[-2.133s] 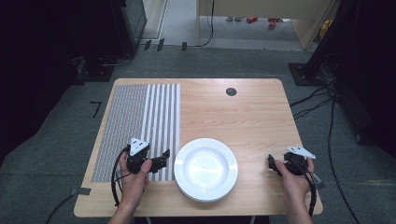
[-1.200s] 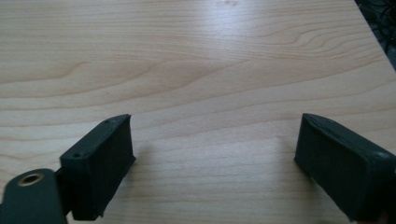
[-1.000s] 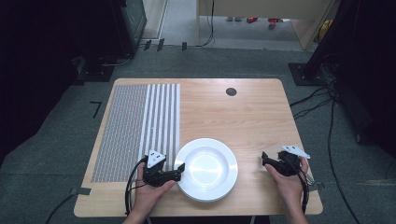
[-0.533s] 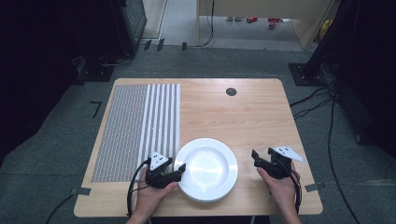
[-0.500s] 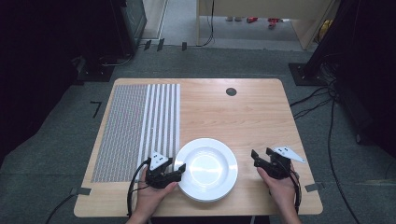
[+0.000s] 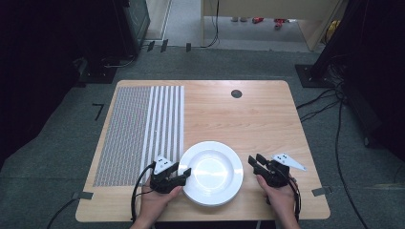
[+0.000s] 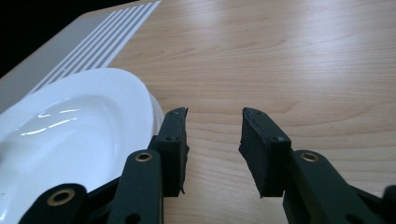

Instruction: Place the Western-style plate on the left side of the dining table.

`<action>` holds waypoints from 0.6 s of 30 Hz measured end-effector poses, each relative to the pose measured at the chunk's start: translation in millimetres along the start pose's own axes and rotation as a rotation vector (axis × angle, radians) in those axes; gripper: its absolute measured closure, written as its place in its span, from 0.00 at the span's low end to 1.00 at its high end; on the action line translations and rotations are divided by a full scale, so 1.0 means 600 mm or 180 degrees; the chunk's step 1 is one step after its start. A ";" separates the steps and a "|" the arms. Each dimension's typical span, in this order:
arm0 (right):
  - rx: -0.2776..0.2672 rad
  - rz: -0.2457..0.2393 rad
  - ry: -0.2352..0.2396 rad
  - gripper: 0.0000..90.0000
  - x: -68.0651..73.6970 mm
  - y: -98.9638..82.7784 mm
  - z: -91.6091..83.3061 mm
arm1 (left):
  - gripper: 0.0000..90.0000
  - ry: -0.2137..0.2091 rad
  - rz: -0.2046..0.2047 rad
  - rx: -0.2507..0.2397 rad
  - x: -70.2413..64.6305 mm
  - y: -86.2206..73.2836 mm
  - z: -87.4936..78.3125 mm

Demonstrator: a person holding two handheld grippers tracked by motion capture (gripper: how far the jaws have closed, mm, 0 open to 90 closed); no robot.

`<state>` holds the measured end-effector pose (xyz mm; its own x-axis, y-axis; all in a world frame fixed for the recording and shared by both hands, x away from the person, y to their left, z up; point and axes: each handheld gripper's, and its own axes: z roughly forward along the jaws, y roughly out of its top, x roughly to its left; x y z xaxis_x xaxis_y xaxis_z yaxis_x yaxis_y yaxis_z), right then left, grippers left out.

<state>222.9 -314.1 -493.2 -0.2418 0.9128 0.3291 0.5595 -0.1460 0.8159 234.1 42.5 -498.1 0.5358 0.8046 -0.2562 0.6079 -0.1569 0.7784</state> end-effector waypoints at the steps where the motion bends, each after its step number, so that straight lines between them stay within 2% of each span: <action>1: -0.0026 0.0063 0.0051 0.70 0.002 -0.001 0.000 | 0.52 0.0011 0.0006 -0.0005 -0.001 0.000 0.000; 3: -0.0022 0.0177 0.0127 0.71 0.005 -0.001 -0.001 | 0.52 0.0020 0.0018 -0.0010 -0.001 0.000 0.000; 6: 0.0032 0.0246 0.0179 0.69 0.006 -0.001 -0.003 | 0.52 0.0027 0.0022 -0.0017 -0.002 0.000 0.000; 7: 0.0047 0.0291 0.0267 0.69 0.008 -0.001 -0.003 | 0.53 0.0031 0.0021 -0.0019 -0.002 0.000 0.000; 11: 0.0088 0.0295 0.0367 0.69 0.013 -0.002 -0.001 | 0.53 0.0037 0.0027 -0.0029 -0.002 0.000 -0.001; 13: 0.0186 0.0332 0.0487 0.72 0.017 -0.003 0.001 | 0.54 0.0035 0.0017 -0.0039 -0.002 0.000 -0.002; 14: 0.0186 0.0332 0.0487 0.72 0.017 -0.003 0.001 | 0.55 0.0035 0.0017 -0.0039 -0.002 0.000 -0.002; 16: 0.0252 0.0415 0.0606 0.74 0.019 -0.005 0.003 | 0.55 0.0039 0.0017 -0.0048 -0.002 0.000 -0.003; 18: 0.0272 0.0438 0.0618 0.74 0.022 -0.006 0.003 | 0.55 0.0041 0.0019 -0.0050 -0.002 0.000 -0.003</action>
<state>219.3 -301.0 -492.6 -0.3017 0.7951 0.5261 0.6606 -0.2236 0.7167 232.7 42.7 -496.6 0.5317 0.8110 -0.2441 0.5953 -0.1529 0.7888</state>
